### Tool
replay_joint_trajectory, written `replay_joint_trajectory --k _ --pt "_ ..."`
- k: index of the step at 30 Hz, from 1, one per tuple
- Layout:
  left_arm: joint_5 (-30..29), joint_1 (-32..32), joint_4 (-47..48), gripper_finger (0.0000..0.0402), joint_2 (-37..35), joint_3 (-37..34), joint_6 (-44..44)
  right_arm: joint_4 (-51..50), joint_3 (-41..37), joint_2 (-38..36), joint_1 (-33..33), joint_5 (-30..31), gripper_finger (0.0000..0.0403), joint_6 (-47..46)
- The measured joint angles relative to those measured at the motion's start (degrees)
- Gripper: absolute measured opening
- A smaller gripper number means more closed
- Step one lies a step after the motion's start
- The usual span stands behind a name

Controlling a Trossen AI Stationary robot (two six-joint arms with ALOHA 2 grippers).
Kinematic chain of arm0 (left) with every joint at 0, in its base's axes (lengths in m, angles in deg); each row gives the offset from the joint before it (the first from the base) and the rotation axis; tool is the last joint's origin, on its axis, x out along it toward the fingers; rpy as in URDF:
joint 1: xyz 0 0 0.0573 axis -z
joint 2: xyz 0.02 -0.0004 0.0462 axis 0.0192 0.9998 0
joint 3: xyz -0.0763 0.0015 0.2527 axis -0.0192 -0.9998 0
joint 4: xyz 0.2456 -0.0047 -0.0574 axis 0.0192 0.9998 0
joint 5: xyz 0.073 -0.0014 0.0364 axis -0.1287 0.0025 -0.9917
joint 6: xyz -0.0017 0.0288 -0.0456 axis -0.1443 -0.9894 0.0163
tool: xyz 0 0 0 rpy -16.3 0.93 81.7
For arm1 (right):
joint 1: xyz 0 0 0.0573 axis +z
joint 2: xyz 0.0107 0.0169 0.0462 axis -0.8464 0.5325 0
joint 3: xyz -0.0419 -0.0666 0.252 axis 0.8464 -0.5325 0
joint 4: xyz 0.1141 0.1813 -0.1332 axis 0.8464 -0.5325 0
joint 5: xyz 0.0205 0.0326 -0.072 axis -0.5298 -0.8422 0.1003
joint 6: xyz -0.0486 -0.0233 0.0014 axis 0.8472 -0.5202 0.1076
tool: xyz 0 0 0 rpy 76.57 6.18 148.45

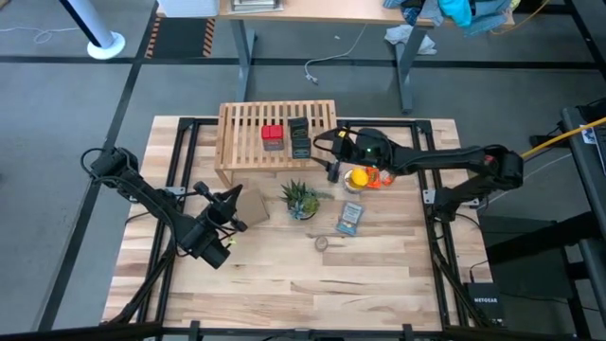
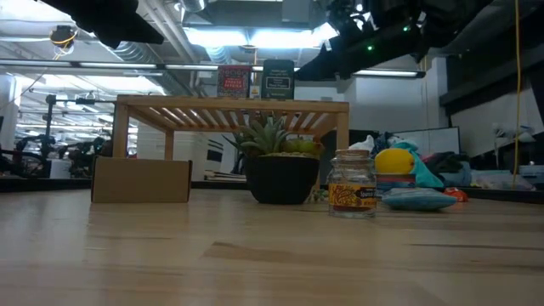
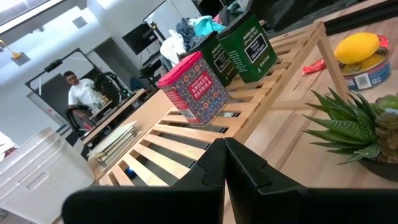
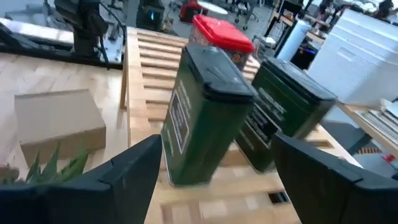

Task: Shelf spices
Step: Remove the bottom green seasoning can from the shelf

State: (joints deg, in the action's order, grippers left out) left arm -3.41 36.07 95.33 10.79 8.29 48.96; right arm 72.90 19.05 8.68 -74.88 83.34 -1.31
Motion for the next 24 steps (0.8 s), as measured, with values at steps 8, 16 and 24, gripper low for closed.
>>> replay_joint_trajectory --k 8,16,24 --pt "0.0 0.0 -0.7 0.0 0.0 0.0 -0.6 6.0 0.0 3.3 0.0 -0.3 0.0308 0.3" --pt "0.0 0.0 -3.0 0.0 0.0 0.0 -2.9 9.3 0.0 6.7 0.0 -2.2 0.0308 0.3" --pt "0.1 0.0 -3.3 0.0 0.0 0.0 -3.1 12.3 0.0 8.6 0.0 -2.2 0.0308 0.3"
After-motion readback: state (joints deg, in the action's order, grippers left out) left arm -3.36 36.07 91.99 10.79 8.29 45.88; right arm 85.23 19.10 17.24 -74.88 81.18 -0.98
